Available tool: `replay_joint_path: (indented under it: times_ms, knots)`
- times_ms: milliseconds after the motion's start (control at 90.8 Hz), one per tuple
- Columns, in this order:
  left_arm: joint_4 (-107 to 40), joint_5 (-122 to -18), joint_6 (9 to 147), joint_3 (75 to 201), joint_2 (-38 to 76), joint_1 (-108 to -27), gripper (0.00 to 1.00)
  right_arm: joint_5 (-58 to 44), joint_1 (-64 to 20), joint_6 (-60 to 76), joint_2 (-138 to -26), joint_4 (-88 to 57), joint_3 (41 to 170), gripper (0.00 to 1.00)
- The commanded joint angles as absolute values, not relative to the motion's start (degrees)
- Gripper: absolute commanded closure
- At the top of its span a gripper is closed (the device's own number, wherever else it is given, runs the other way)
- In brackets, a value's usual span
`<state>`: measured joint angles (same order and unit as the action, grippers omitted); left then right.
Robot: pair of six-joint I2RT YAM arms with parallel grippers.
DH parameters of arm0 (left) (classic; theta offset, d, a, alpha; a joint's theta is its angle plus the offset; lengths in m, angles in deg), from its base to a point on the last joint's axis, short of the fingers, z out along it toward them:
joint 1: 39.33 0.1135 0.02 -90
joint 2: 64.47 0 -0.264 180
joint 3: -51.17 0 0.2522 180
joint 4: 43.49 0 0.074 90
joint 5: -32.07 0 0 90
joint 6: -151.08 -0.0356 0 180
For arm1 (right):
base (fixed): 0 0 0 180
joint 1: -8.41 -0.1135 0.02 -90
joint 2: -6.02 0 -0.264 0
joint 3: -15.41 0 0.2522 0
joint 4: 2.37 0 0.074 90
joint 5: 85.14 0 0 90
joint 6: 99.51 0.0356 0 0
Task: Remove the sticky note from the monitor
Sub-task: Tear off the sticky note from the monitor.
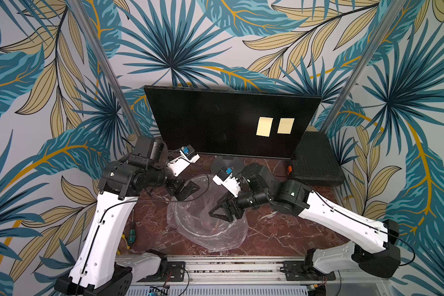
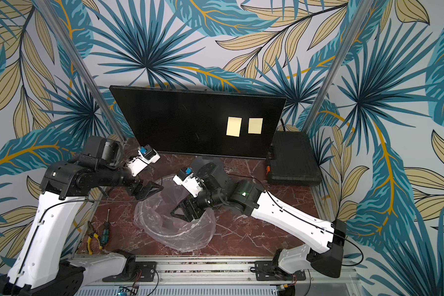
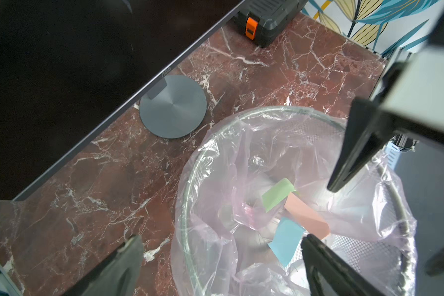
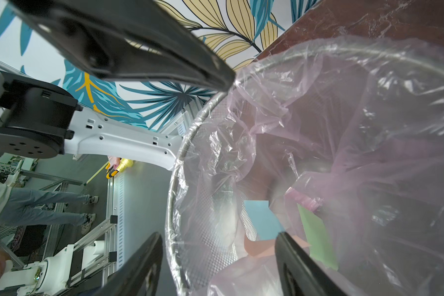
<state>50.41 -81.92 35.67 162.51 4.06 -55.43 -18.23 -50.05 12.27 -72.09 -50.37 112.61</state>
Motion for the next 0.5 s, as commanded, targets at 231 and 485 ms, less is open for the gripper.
replay_joint_path:
  times_ms: [231, 485]
  knots:
    - [42.38, -66.21, 41.54, 151.46, 2.93, -55.51, 0.08, -2.79, -42.74, 18.53, -60.28, -55.00, 116.58, 0.30]
    - [40.37, -69.34, 44.51, 145.44, 1.08, -55.65, 0.24, 16.74, -32.01, 24.59, -52.14, -60.66, 116.13, 0.29]
